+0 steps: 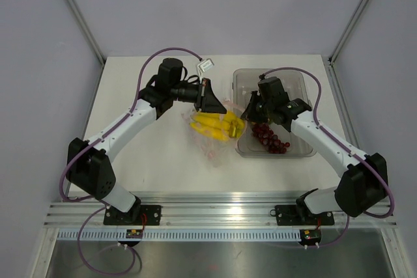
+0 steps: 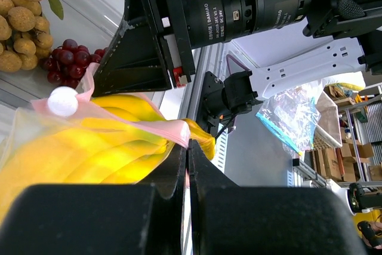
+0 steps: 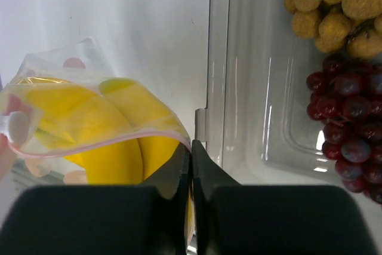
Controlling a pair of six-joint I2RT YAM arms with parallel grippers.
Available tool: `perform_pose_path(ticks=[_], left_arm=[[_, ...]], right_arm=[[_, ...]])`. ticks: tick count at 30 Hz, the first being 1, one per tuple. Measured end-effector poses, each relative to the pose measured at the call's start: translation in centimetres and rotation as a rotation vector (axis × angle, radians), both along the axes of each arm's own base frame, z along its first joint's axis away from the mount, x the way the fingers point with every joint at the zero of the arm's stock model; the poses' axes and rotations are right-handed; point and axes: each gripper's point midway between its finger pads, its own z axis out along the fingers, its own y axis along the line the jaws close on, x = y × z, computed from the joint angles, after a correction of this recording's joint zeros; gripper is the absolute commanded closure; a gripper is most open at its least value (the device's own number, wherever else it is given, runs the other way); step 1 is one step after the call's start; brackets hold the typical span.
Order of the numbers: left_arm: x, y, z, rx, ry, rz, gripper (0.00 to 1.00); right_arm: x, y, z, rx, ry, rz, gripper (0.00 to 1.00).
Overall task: Place the food in the zip-top bag and seal the zipper
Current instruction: Adjust the zipper food storage bag at the center of the board.
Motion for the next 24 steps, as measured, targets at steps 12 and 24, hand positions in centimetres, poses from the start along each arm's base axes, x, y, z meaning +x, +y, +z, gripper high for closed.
perform_pose_path(ticks=[12,24], left_arm=[[2.2,4.8,-1.2,0.091,0.035,0.151,1.00],[3.9,7.4,-2.3,0.226,0.076,0.287,1.00]], right_arm=[[0.5,1.0,4.7,0.009,-0.072,0.045,1.00],[1.3,8.9,5.0,-0.008,-0.117,0.208,1.00]])
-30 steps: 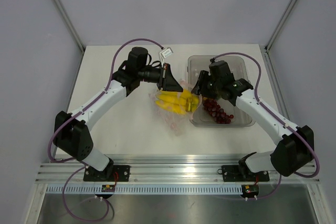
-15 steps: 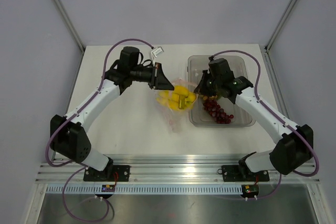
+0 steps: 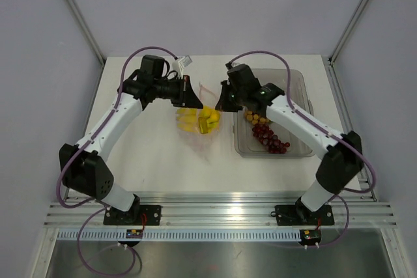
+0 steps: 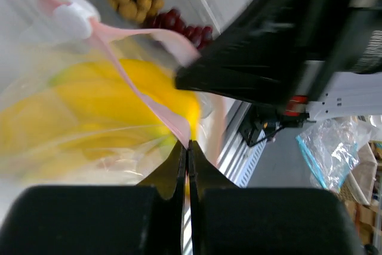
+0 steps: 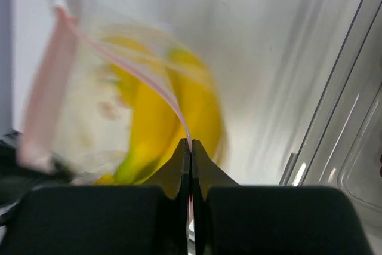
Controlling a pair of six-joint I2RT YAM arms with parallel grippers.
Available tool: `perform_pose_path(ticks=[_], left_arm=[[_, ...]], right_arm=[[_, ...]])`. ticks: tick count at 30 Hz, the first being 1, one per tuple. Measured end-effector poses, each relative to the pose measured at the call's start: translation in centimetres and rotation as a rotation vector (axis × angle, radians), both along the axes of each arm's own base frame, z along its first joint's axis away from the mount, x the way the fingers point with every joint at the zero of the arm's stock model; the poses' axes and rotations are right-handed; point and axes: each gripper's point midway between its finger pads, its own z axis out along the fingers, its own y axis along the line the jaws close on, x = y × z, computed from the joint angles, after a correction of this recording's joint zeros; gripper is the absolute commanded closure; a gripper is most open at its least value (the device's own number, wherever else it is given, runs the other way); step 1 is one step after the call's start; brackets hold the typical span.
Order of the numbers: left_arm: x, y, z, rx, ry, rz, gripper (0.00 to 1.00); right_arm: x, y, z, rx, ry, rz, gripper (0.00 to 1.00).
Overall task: Place the food in the zip-top bag and seal the zipper
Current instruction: Adjust the zipper food storage bag at the center of the board.
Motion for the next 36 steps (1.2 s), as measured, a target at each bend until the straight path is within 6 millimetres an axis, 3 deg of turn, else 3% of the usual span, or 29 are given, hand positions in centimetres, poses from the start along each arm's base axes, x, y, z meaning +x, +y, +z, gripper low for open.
perform_pose_path(ticks=[3,5,9,12,14,18,22,26,31,32,34,36], left_arm=[[0.3,0.2,-2.0,0.056,0.090,0.020,1.00],[0.3,0.6,-2.1,0.083,0.112,0.038,1.00],[0.3,1.4,0.2,0.093,0.049,0.074,1.00],[0.0,2.4,0.8,0.093,0.032,0.096,1.00],[0.0,3.3,0.0,0.100,0.052,0.119,1.00],[-0.3,4.3,-2.5,0.130,0.120,0.144,1.00],[-0.5,4.2,-2.4,0.130,0.126,0.140,1.00],[-0.1,3.7,0.1,0.094,0.112,0.142,1.00],[0.6,2.4,5.6,0.006,-0.033,0.137,1.00],[0.5,2.3,5.8,-0.007,-0.052,0.137,1.00],[-0.1,2.3,4.4,-0.010,-0.035,0.138,1.00],[-0.3,2.2,1.6,0.002,0.021,0.141,1.00]], right_arm=[[0.6,0.4,-5.2,-0.091,0.104,0.002,1.00],[0.2,0.0,-6.3,-0.123,0.142,0.002,1.00],[0.5,-0.6,-2.7,-0.094,0.055,-0.017,1.00],[0.7,-1.3,-0.8,-0.086,-0.004,-0.041,1.00],[0.9,-1.4,-1.2,-0.095,-0.011,-0.050,1.00],[0.6,-1.8,-4.3,-0.144,0.044,-0.049,1.00],[0.3,-1.7,-5.3,-0.160,0.077,-0.039,1.00],[0.3,-1.1,-3.0,-0.126,0.064,-0.020,1.00],[0.5,-0.6,3.4,-0.023,-0.062,-0.019,1.00],[0.3,-0.7,4.3,-0.006,-0.083,-0.019,1.00],[0.2,-0.8,4.7,0.005,-0.097,-0.020,1.00],[0.3,-0.6,2.9,-0.015,-0.072,-0.018,1.00]])
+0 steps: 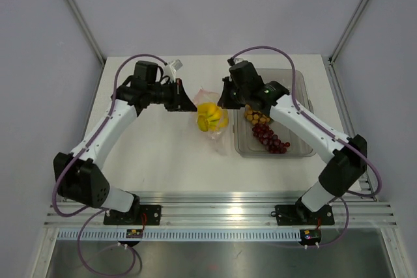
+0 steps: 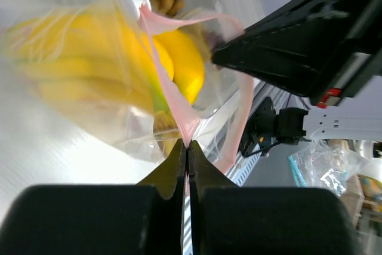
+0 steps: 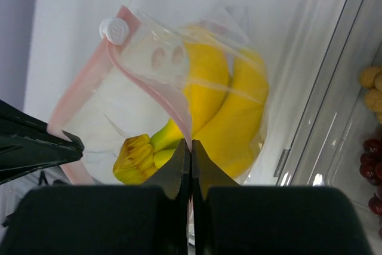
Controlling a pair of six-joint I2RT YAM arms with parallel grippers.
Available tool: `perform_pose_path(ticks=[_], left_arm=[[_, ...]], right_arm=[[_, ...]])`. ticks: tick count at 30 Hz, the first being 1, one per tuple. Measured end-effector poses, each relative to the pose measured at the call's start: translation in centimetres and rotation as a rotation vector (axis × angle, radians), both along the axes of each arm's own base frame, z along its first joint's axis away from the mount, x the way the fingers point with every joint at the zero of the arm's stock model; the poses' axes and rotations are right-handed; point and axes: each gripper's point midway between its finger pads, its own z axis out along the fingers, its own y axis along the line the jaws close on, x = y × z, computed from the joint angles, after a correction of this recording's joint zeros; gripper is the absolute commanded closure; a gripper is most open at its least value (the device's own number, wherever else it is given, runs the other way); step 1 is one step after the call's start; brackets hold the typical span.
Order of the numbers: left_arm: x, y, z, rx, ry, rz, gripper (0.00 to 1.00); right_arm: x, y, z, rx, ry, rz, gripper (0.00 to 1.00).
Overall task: Place the food in the zip-top bag and seal the zipper
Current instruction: Adjust the zipper food storage bag at the center of the board.
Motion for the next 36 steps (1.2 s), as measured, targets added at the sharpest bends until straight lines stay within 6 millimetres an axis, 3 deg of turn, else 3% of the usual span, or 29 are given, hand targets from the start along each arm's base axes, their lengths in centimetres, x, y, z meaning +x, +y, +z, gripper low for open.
perform_pose_path(ticks=[3,5,6,8,12,14,15,17,19,22,24,25,26,29,32,33,36], left_arm=[[0.0,-0.1,-5.6,0.047,0.176,0.010,1.00],[0.3,-0.3,-6.9,0.069,0.232,0.015,1.00],[0.4,-0.3,-6.5,0.074,0.238,0.016,1.00],[1.3,-0.7,-3.5,0.060,0.185,0.016,1.00],[2.6,-1.3,5.1,-0.032,-0.061,0.014,1.00],[1.8,-1.1,6.9,-0.069,-0.132,0.013,1.00],[1.3,-1.1,6.7,-0.077,-0.135,0.013,1.00],[0.9,-1.1,4.4,-0.075,-0.100,0.013,1.00],[1.2,-1.3,0.9,-0.049,-0.005,0.016,1.00],[2.5,-1.7,-5.4,0.018,0.184,0.028,1.00],[2.5,-1.5,-6.8,0.046,0.241,0.037,1.00],[2.3,-1.4,-6.5,0.054,0.251,0.041,1.00],[2.5,-1.4,-5.0,0.052,0.235,0.043,1.00],[3.6,-1.7,-1.1,0.025,0.127,0.046,1.00],[3.2,-1.6,2.4,0.003,0.021,0.045,1.00],[2.9,-1.5,3.1,0.006,-0.004,0.047,0.80],[2.0,-1.4,4.0,0.030,-0.055,0.040,0.46]], right_arm=[[0.1,0.2,-4.5,-0.072,0.092,0.002,1.00],[-0.2,-0.1,-6.1,-0.109,0.135,0.002,1.00],[-0.3,-0.2,-6.1,-0.114,0.142,0.002,1.00],[-0.4,-0.2,-4.9,-0.103,0.125,0.002,1.00],[-0.8,-0.4,0.3,-0.017,0.014,0.000,1.00],[-1.1,-0.6,2.3,0.030,-0.042,-0.006,1.00],[-1.0,-0.5,2.4,0.041,-0.055,-0.008,1.00],[-0.8,-0.3,1.2,0.034,-0.040,-0.009,1.00],[-0.3,0.7,-2.1,0.000,0.024,0.006,1.00],[-0.6,1.4,-8.6,-0.083,0.158,0.024,1.00],[-1.6,1.3,-10.5,-0.117,0.209,0.031,1.00],[-2.0,1.3,-10.4,-0.122,0.217,0.034,1.00],[-2.0,1.4,-9.9,-0.113,0.208,0.036,1.00],[-1.9,1.8,-7.0,-0.059,0.151,0.037,1.00],[-1.9,1.8,-3.9,0.007,0.092,0.027,1.00],[-1.9,1.8,-3.0,0.028,0.076,0.024,1.00],[-1.9,1.9,-1.5,0.074,0.046,0.015,1.00]])
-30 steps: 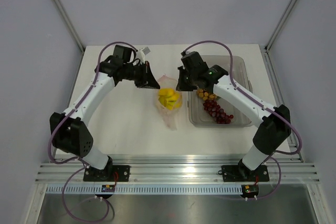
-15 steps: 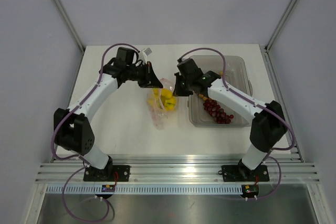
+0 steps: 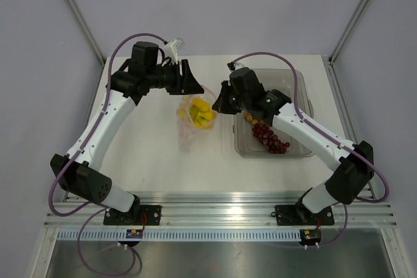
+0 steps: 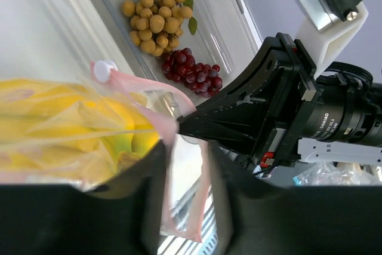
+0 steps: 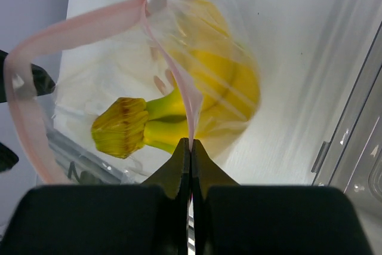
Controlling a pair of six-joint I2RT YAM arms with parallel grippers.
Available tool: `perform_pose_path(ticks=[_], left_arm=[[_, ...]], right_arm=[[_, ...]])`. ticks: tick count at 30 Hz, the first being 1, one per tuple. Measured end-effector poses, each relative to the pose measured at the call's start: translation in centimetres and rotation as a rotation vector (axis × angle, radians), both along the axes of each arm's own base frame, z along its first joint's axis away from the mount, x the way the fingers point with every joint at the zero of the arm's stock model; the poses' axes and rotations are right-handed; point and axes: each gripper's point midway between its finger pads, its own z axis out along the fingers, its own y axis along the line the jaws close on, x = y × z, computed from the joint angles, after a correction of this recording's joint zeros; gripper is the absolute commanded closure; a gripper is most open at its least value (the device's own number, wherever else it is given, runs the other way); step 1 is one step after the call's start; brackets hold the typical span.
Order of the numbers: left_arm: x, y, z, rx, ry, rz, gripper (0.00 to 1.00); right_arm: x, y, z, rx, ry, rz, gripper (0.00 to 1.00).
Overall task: Place the food in the zip-top bag and seal the zipper
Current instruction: Adjust the zipper food storage bag at the center of the board.
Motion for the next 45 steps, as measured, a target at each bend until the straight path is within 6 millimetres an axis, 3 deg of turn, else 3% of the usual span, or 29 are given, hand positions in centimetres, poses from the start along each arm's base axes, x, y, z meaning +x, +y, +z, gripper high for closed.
perform_pose_path(ticks=[2,7,11,17,23,27,30,32,34,37,40,43,45], left_arm=[[-0.3,0.1,-0.4,0.032,-0.002,0.009,0.40],[-0.9,1.0,-2.9,0.149,0.028,0.078,0.37],[-2.5,2.4,-4.6,0.255,0.027,0.164,0.25],[-4.5,3.2,-5.2,0.335,0.005,0.252,0.23],[-5.2,4.7,-9.4,0.402,0.093,0.342,0.27],[-5.5,4.5,-10.6,0.400,0.127,0.358,0.40],[-5.9,3.9,-11.5,0.387,0.158,0.367,0.81],[-6.3,3.8,-12.1,0.388,0.181,0.367,1.00],[-6.5,3.6,-12.1,0.383,0.189,0.363,1.00],[-6.3,3.6,-10.4,0.386,0.175,0.354,1.00],[-4.8,2.8,-5.2,0.353,0.096,0.344,1.00],[-3.2,1.9,1.3,0.247,-0.048,0.349,1.00],[-3.4,2.1,3.0,0.211,-0.099,0.351,1.00]], right_arm=[[-0.1,0.0,-0.1,0.012,0.004,-0.008,1.00],[-0.5,-0.2,-1.4,0.004,0.039,-0.022,1.00],[-0.4,-0.2,-1.3,0.012,0.037,-0.025,1.00],[-0.3,-0.1,-1.2,0.018,0.031,-0.025,1.00],[-0.3,0.0,-1.1,0.018,0.031,-0.025,1.00],[-0.3,0.0,-1.1,0.018,0.031,-0.025,1.00],[-0.3,0.0,-1.2,0.018,0.031,-0.025,1.00],[-0.2,-0.1,-1.2,0.015,0.029,-0.029,1.00],[-0.1,-0.2,-1.2,0.012,0.027,-0.034,1.00],[0.4,-0.4,-1.1,-0.016,0.016,-0.047,1.00],[1.5,-0.5,0.9,-0.030,-0.035,-0.063,1.00],[2.2,-0.6,4.5,0.000,-0.115,-0.075,1.00],[2.0,-0.9,6.2,0.026,-0.151,-0.079,1.00]])
